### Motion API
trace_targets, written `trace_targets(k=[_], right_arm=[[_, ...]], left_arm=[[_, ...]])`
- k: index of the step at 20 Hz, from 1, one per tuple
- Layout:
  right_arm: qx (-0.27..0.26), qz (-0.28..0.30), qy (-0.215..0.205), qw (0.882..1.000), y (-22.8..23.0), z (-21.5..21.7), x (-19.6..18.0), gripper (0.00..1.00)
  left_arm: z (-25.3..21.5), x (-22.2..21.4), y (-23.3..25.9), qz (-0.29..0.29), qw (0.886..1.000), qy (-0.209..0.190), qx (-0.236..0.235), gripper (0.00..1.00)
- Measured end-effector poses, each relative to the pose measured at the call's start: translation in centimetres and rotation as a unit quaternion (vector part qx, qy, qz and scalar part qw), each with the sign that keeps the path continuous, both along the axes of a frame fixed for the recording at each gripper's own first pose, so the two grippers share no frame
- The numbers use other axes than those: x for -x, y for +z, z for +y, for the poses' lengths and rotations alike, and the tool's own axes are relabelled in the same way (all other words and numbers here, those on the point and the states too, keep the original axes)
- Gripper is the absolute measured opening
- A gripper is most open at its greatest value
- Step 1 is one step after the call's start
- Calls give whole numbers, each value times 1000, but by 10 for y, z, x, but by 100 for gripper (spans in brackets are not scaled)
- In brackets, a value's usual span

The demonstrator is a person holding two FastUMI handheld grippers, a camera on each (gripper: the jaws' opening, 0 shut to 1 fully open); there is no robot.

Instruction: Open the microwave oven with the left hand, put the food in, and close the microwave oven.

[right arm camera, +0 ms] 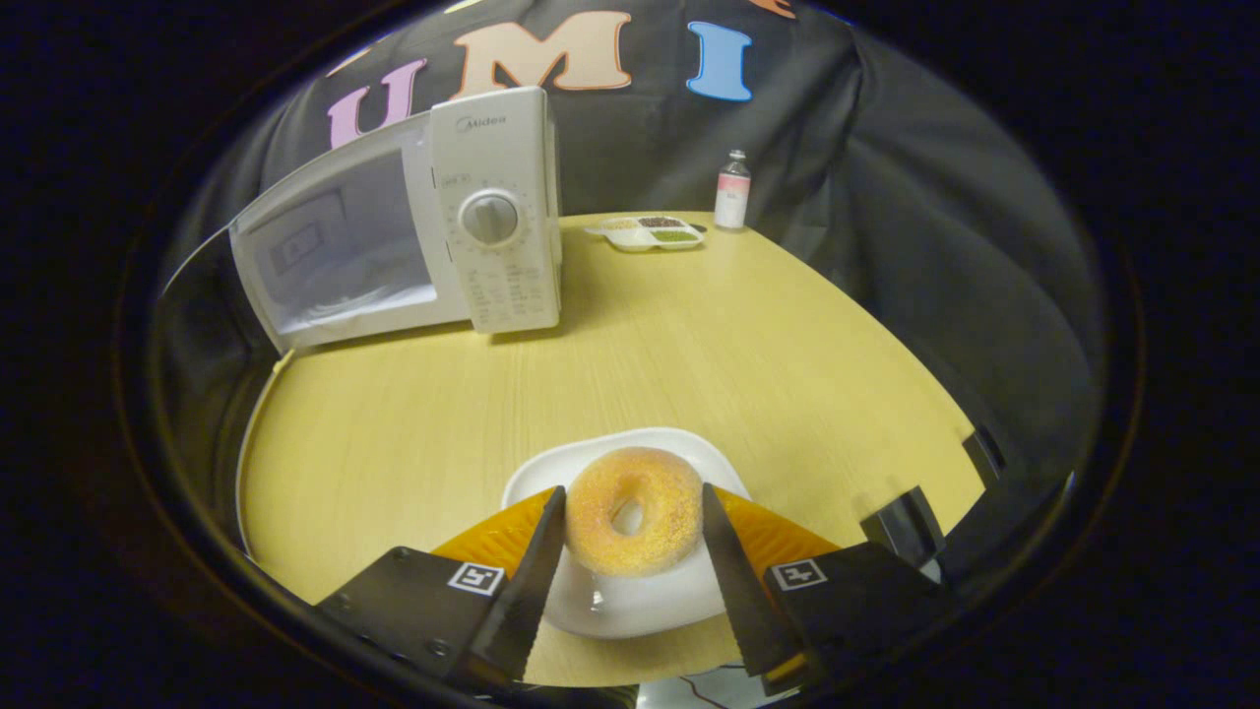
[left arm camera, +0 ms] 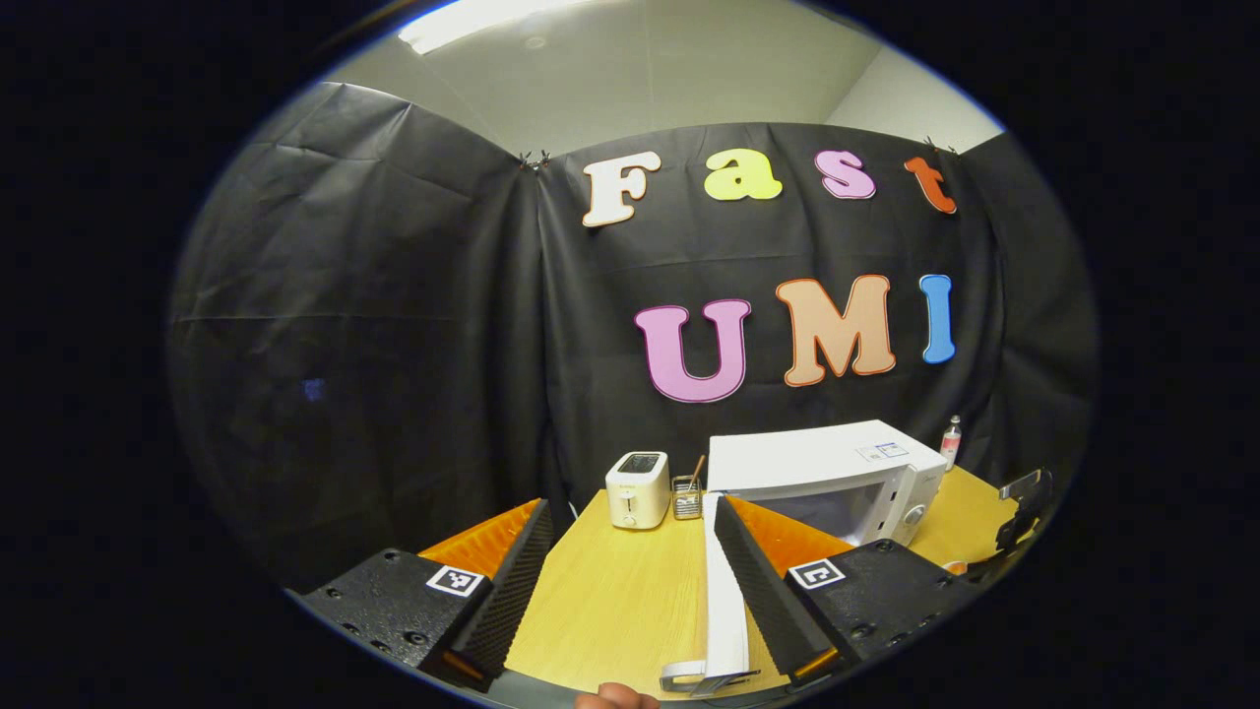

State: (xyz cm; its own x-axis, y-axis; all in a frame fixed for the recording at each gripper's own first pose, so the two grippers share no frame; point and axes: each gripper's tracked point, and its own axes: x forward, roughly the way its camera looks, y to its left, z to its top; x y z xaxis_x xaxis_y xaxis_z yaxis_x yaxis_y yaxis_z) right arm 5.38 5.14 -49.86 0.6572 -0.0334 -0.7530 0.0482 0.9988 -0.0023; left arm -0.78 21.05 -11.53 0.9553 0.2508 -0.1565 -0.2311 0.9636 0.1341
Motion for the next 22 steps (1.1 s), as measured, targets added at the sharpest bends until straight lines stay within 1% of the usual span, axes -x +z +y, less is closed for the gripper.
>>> trace_targets(k=[1, 2, 3, 4, 5, 6, 7, 8, 10, 11, 13, 17, 20, 22], right_arm=[[-7, -6, 1, 1000, 5, 5, -5, 77], [-17, -14, 4, 1000, 11, 11, -9, 77], [-31, -24, 6, 999, 18, 19, -16, 77], [-46, -31, 7, 998, 24, 28, -22, 77], [-63, -36, 7, 997, 32, 37, -28, 83], [-80, -43, 7, 996, 39, 47, -34, 83], [-94, -44, 7, 995, 44, 57, -40, 83], [-108, -48, 6, 993, 49, 66, -45, 83], [-144, -56, -1, 988, 63, 90, -58, 83], [-166, -58, -7, 984, 68, 103, -64, 77], [-201, -57, -14, 978, 75, 131, -76, 77], [-236, -53, -9, 970, 77, 185, -93, 77], [-257, -49, -23, 965, 76, 217, -101, 76], [-271, -47, -36, 961, 75, 234, -103, 76]], left_arm=[[0, 0, 1, 0, 1000, 1, 1, 100], [0, 0, 2, -2, 1000, 2, 2, 96], [1, 0, 5, -6, 1000, 4, 4, 100], [2, 1, 7, -9, 1000, 6, 5, 100], [3, 2, 7, -8, 1000, 8, 4, 100], [4, 3, 8, -9, 1000, 11, 3, 100], [4, 3, 7, -8, 1000, 10, 3, 96], [2, 4, 4, -2, 1000, 10, 6, 100], [3, 8, -4, 9, 1000, 15, 16, 100], [4, 9, -3, 10, 1000, 19, 21, 96], [7, 13, -6, 13, 999, 28, 23, 96], [10, 19, -3, 17, 999, 37, 17, 96], [13, 24, -7, 25, 998, 48, 13, 96], [13, 29, -13, 32, 997, 57, 29, 97]])
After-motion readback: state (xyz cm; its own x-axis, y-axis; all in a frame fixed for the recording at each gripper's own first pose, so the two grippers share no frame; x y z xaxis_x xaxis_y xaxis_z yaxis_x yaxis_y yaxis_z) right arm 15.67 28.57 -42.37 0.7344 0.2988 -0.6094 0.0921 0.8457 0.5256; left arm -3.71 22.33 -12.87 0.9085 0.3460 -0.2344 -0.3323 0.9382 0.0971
